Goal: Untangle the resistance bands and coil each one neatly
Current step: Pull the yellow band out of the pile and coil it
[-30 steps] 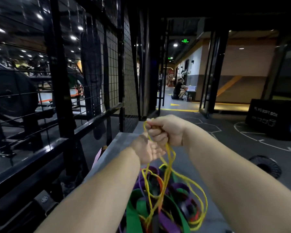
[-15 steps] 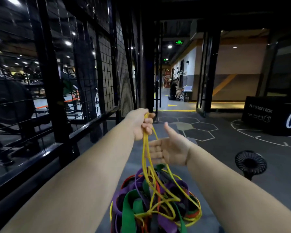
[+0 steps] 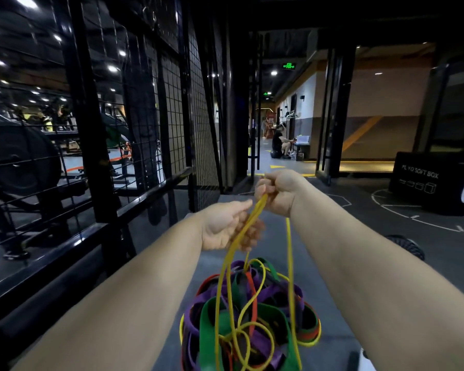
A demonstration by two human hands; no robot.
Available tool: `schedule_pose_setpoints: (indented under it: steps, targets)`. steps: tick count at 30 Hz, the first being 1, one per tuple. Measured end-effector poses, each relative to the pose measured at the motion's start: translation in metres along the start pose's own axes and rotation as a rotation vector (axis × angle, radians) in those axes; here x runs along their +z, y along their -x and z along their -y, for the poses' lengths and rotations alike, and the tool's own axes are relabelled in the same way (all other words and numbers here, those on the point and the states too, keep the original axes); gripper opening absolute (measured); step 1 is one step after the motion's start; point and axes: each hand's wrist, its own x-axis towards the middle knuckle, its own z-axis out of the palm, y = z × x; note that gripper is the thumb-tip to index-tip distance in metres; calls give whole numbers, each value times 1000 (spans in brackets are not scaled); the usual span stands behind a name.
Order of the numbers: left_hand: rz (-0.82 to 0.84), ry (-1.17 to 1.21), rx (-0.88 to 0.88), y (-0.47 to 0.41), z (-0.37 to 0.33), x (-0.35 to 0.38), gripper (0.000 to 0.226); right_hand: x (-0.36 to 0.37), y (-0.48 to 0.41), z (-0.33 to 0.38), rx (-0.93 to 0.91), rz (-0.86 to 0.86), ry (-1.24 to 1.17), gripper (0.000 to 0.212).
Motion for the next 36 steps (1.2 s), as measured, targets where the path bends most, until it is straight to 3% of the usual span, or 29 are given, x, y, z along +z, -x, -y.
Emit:
schedule_pose_setpoints:
  steps: [3, 6, 10, 13, 16, 17, 19, 21, 24, 28, 32, 36]
  targets:
    - [-22, 162, -6, -9, 5, 0, 95, 8, 10, -4, 91, 130, 186, 36]
    - [-55, 315, 26, -14, -2, 7, 105, 16, 23, -8, 164, 232, 356, 37]
    - [-70, 484, 79, -5, -18, 13, 71, 16, 34, -16, 228, 386, 662, 36]
    - [-148, 488, 73, -5, -28, 9, 47, 6, 36, -21, 187, 385, 949, 31]
    - [-223, 566, 75, -10, -41, 3, 34, -14, 36, -27, 254, 407, 1063, 27]
    - [-260, 630, 70, -10, -46, 0, 32, -23, 34, -28, 283, 432, 1069, 37]
    - [-302, 634, 70, -10, -52, -6, 29, -40, 24, -27, 308, 393, 1011, 77]
    - [-288, 504, 59, -5, -56, -7, 31, -52, 13, -29, 335, 315, 795, 108]
    - [-218, 234, 47, 5, -59, 0, 38, -51, 3, -37, 311, 239, 529, 120]
    - [-175, -53, 93, 16, -58, 13, 27, -29, -5, -43, 243, 171, 328, 104]
    - [-99, -242, 148, 25, -49, 11, 32, -4, -9, -34, 180, 83, 286, 43]
    - [-83, -231, 97, 27, -32, 4, 31, 12, -23, -19, 81, -101, 163, 39]
